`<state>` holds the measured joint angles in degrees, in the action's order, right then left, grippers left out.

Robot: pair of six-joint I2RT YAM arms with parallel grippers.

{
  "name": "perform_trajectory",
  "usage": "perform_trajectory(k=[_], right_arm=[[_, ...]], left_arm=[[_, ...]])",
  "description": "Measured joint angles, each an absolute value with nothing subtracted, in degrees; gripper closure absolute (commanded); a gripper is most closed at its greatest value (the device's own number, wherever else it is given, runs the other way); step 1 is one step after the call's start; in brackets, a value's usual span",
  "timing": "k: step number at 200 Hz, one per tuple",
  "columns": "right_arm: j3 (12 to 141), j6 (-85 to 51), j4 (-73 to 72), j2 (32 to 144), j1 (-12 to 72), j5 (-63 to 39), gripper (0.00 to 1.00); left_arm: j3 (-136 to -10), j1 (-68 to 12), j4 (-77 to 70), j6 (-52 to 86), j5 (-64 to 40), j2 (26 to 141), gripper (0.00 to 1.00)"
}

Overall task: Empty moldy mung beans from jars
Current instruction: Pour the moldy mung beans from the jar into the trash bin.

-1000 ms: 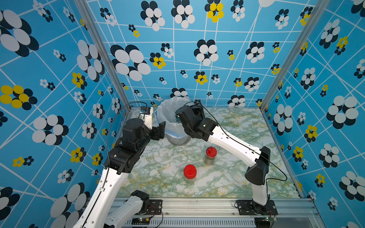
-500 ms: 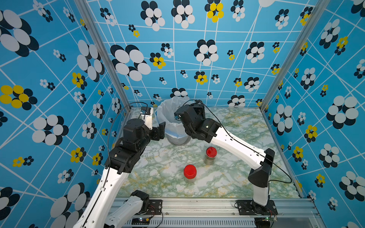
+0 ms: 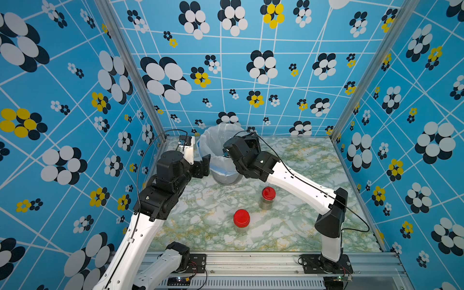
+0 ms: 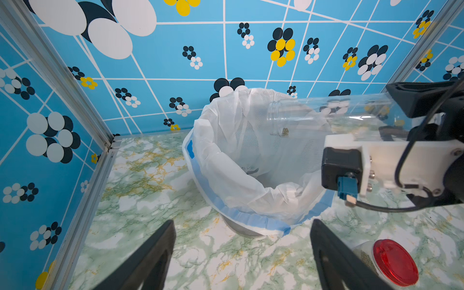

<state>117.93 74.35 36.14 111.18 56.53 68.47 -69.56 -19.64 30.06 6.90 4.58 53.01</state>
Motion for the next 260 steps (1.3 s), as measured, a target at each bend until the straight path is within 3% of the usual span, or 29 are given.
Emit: perform_trajectory(k=[61, 186, 227, 260], right_arm=[[110.3, 69.6, 41.3, 110.1, 56.5, 68.0, 0.75], [120.4, 73.4, 32.5, 110.0, 56.4, 67.5, 0.73], [125.3, 68.1, 34.1, 110.0, 55.7, 67.0, 0.74], [133.5, 55.5, 41.5, 110.0, 54.3, 63.9, 0.74]], left_arm=[[-68.8, -19.6, 29.9, 6.9, 4.6, 53.0, 0.15], [-68.2, -19.6, 29.7, 8.2, 4.3, 53.1, 0.14], [-68.2, -19.6, 29.7, 8.6, 3.3, 53.3, 0.14], [-67.8, -19.6, 28.9, 9.5, 2.5, 53.6, 0.14]])
